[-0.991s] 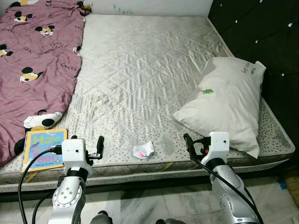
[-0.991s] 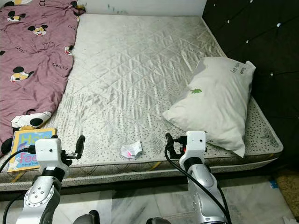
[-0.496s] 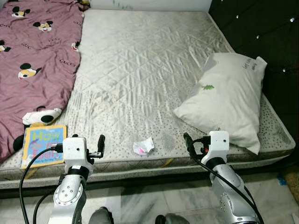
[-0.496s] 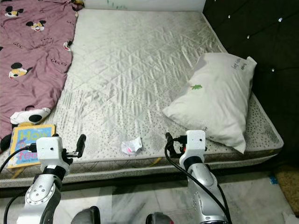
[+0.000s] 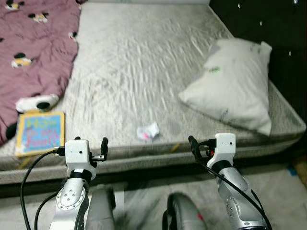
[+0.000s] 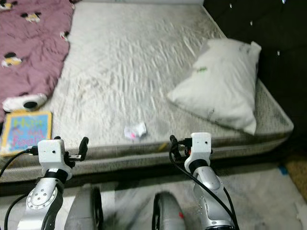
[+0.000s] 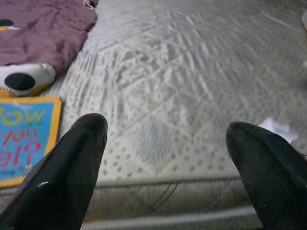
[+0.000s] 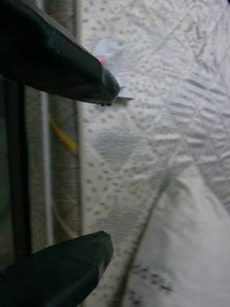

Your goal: Clean up the room

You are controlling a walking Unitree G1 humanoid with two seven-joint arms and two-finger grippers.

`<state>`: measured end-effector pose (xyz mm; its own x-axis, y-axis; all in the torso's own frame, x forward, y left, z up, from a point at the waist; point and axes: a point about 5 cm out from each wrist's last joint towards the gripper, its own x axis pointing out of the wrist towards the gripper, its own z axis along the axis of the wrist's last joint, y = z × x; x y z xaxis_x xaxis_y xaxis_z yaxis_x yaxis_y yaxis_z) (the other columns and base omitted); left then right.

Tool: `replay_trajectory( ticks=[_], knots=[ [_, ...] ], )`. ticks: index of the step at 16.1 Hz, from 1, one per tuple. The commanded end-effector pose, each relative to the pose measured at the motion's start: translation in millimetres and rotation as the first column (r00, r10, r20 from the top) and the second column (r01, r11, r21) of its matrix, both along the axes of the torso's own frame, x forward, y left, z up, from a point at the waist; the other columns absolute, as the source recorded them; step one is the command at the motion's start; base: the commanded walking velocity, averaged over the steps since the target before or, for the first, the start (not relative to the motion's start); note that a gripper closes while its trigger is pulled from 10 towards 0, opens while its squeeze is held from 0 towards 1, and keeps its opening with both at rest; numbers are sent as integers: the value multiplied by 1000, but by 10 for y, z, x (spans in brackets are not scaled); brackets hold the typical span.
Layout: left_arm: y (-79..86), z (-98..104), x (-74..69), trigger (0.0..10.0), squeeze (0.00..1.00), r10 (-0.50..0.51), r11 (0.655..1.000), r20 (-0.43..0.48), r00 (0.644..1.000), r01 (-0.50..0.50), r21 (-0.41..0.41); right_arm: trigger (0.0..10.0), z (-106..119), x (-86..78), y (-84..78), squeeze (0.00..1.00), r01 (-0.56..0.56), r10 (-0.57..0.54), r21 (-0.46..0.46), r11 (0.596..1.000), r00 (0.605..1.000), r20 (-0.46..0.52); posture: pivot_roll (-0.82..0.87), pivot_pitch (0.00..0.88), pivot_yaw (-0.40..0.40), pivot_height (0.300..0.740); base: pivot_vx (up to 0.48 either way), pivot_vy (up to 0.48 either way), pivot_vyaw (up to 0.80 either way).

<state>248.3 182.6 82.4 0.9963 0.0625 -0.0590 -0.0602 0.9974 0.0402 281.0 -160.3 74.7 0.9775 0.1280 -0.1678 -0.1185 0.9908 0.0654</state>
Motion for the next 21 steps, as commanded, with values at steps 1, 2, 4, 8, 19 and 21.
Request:
replay_trajectory(
  ticks=[1, 2, 4, 8, 19, 21],
  knots=[
    [19, 35, 15, 10000, 0, 22, 999, 13, 1000, -23, 43, 10000, -11, -7, -27, 0, 2, -2, -2, 1000, 1000, -11, -11, 221, -66, 590, 0, 0, 0],
    [30, 46, 23, 10000, 0, 33, 999, 18, 999, -33, 40, 10000, -12, -5, -22, 0, -2, 2, -3, 1000, 1000, -13, -11, 221, -66, 590, 0, 0, 0],
    [48, 52, 29, 10000, 0, 55, 998, 21, 998, -56, 37, 10000, -15, 0, -13, 0, -17, 17, -6, 1000, 1000, -18, -11, 221, -73, 590, 0, 0, 0],
    [60, 39, 18, 10000, 0, 67, 997, 14, 998, -67, 32, 10000, -23, -8, 2, 0, -40, 40, -6, 999, 999, -22, -11, 217, -75, 590, 0, 0, 0],
    [64, -10, 9, 10000, 0, 57, 998, -13, 998, -57, -4, 10000, -13, -23, 55, 0, -98, 98, -4, 995, 995, -10, -10, 220, -75, 590, 0, 0, 260],
    [66, -9, 12, 10000, 0, 56, 998, -13, 998, -56, -6, 10000, -13, -18, 54, 0, -99, 99, -1, 995, 995, -12, -11, 221, -76, 590, 0, 0, 0]
  ],
)
